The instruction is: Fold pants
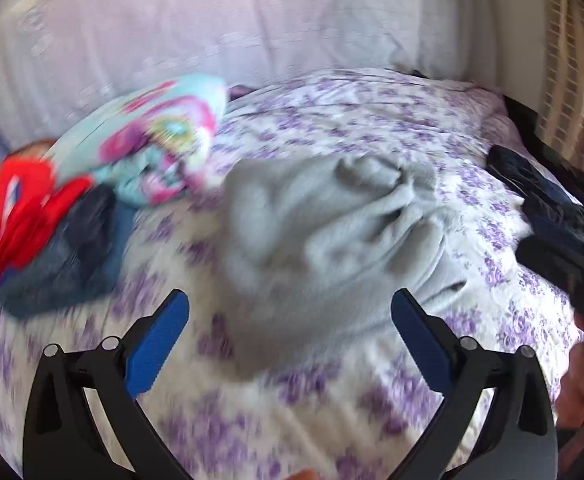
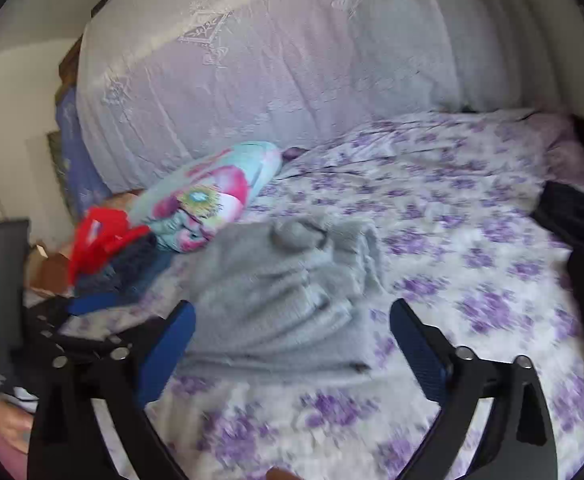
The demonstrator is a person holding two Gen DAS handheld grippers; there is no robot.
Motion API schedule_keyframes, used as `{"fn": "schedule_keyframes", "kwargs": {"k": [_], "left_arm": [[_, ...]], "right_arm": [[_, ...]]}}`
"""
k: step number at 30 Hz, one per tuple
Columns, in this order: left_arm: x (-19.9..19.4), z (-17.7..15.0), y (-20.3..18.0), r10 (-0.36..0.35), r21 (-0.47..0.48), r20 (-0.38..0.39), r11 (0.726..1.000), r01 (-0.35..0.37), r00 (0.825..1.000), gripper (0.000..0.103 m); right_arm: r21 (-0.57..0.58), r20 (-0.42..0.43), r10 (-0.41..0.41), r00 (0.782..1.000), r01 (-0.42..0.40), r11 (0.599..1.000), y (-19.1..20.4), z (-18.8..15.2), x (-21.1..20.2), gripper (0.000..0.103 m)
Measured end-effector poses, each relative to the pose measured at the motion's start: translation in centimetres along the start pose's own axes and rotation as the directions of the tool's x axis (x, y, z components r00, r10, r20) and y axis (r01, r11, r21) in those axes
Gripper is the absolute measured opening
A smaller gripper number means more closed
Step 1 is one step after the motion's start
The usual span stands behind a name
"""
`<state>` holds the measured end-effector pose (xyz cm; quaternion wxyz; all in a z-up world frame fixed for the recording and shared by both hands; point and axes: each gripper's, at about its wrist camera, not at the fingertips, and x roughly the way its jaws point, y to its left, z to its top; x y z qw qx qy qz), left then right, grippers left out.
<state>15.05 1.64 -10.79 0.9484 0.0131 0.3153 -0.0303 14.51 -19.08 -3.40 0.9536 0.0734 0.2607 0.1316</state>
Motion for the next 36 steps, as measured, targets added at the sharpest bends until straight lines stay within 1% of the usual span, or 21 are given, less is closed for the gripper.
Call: {"fn": "schedule_keyframes", "kwargs": {"k": [2,3,4,6,8,10,14,18,21,25,29,36], "left_arm": [[-0.6,-1.3,0.4,0.026,-0.033,0.015,0.999,-0.025,1.0,0.099],[-0.7,-1.9,0.5,0.038,-0.038,0.016,0.999,-0.038,0.999,0.099],[-0.9,-2.5,0.6,0.052,-0.041,0.02,0.998,-0.052,0.998,0.099],[-0.9,-3.1,0.6,0.057,-0.044,0.026,0.997,-0.055,0.998,0.099],[-0.9,-3.4,0.7,0.04,-0.049,0.026,0.998,-0.039,0.999,0.099],[-1.1,-3.6,0.6,0.021,-0.051,0.03,0.999,-0.019,0.999,0.099],[-1.0,-4.1,0.2,0.006,-0.026,0.02,1.0,-0.006,1.0,0.099],[-0.7,-4.4,-0.2,-0.004,-0.012,0.005,1.0,0.004,1.0,0.099],[-0.6,-4.6,-0.3,-0.001,-0.01,0.001,1.0,0.001,1.0,0.099],[-0.6,-4.7,-0.2,-0.017,-0.019,0.005,1.0,0.017,1.0,0.099],[-0.6,-4.6,-0.2,-0.006,-0.016,0.009,1.0,0.006,1.0,0.099],[-0.5,-4.6,-0.3,-0.009,-0.011,0.009,1.0,0.009,1.0,0.099]], "right_arm": [[-0.032,0.016,-0.085,0.996,0.085,0.996,0.6,-1.6,-0.2,0.1],[-0.054,0.005,-0.106,0.994,0.106,0.993,0.9,-2.4,-0.1,0.1],[-0.074,-0.018,-0.109,0.994,0.108,0.991,1.2,-3.0,0.5,0.1],[-0.114,-0.064,-0.129,0.99,0.121,0.986,1.8,-3.9,1.7,0.1],[-0.163,-0.103,-0.158,0.982,0.14,0.977,2.4,-4.5,2.4,0.1],[-0.197,-0.109,-0.17,0.979,0.146,0.97,2.8,-4.9,2.8,0.1],[-0.217,-0.112,-0.183,0.977,0.156,0.964,3.5,-5.5,2.5,0.1],[-0.213,-0.119,-0.185,0.975,0.157,0.964,3.5,-5.7,2.4,0.1],[-0.206,-0.127,-0.183,0.975,0.155,0.966,3.3,-5.7,2.4,0.1],[-0.207,-0.124,-0.174,0.977,0.146,0.967,3.4,-5.8,2.2,0.1],[-0.214,-0.126,-0.166,0.978,0.137,0.967,3.5,-5.9,2.2,0.1],[-0.212,-0.126,-0.164,0.978,0.135,0.968,3.5,-5.9,2.1,0.1]]}}
